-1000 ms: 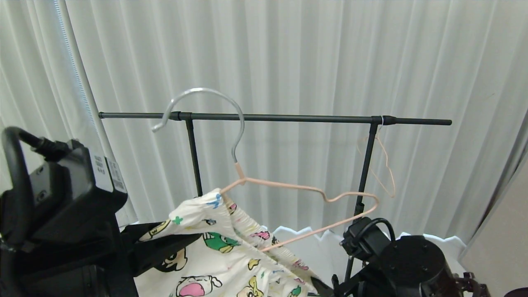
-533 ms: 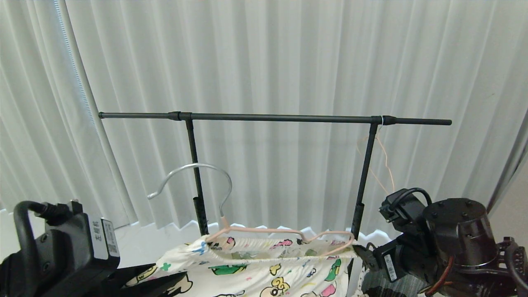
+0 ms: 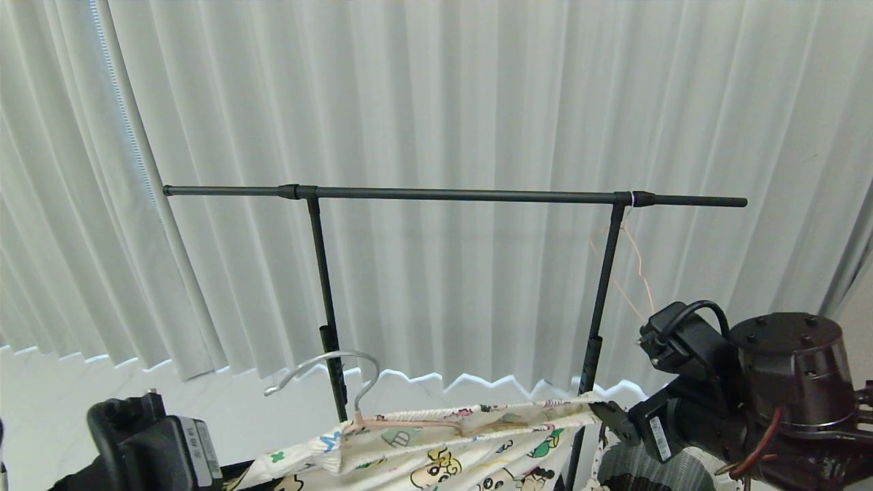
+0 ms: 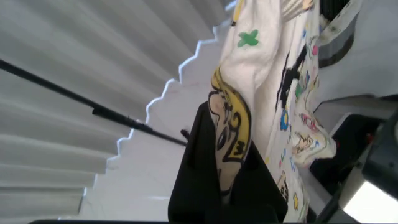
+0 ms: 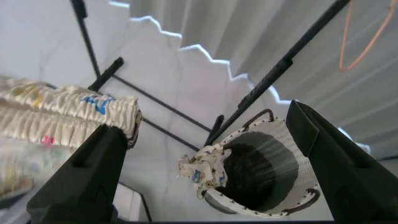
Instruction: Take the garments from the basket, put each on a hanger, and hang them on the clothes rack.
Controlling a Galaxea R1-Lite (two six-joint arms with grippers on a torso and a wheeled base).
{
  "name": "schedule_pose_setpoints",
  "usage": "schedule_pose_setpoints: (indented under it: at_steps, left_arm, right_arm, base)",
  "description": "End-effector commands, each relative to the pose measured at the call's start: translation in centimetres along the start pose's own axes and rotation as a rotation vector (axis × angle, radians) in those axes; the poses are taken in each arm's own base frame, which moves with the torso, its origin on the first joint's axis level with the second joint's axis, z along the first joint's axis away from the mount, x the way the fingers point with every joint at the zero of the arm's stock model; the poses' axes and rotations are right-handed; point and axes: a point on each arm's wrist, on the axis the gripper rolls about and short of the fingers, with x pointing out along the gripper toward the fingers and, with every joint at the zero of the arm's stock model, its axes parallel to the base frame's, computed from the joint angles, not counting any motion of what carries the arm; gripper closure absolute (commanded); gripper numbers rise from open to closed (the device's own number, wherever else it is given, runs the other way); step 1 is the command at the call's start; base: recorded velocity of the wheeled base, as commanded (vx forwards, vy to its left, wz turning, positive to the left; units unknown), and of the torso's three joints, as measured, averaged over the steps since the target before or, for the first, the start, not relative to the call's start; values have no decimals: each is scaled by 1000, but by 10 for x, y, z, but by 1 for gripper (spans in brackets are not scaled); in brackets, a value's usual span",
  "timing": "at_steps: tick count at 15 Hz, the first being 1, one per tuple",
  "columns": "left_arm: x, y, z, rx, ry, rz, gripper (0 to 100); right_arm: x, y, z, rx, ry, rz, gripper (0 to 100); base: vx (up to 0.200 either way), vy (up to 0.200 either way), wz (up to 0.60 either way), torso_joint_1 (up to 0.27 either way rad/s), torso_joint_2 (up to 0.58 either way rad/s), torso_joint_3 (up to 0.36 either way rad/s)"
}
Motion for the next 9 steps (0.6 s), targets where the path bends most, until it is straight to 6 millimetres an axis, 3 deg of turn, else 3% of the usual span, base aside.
schedule_pose_setpoints:
  at_steps: [1,5,9]
  left_arm:
    - [12,1,3,-5,46,-9,100]
    - [11,3,12,-43,-53,-74,100]
    - [9,-5,17,-12,-119,-174,100]
  right_arm:
    - [-28,2,5,-55,-46,110,0]
    - [-75,25,-2,-164,-58,449,0]
    - [-76,39,14,-230,-70,546,0]
  base:
    - [0,0,0,0,0,0]
    - [0,0,0,0,0,0]
    - [0,0,0,0,0,0]
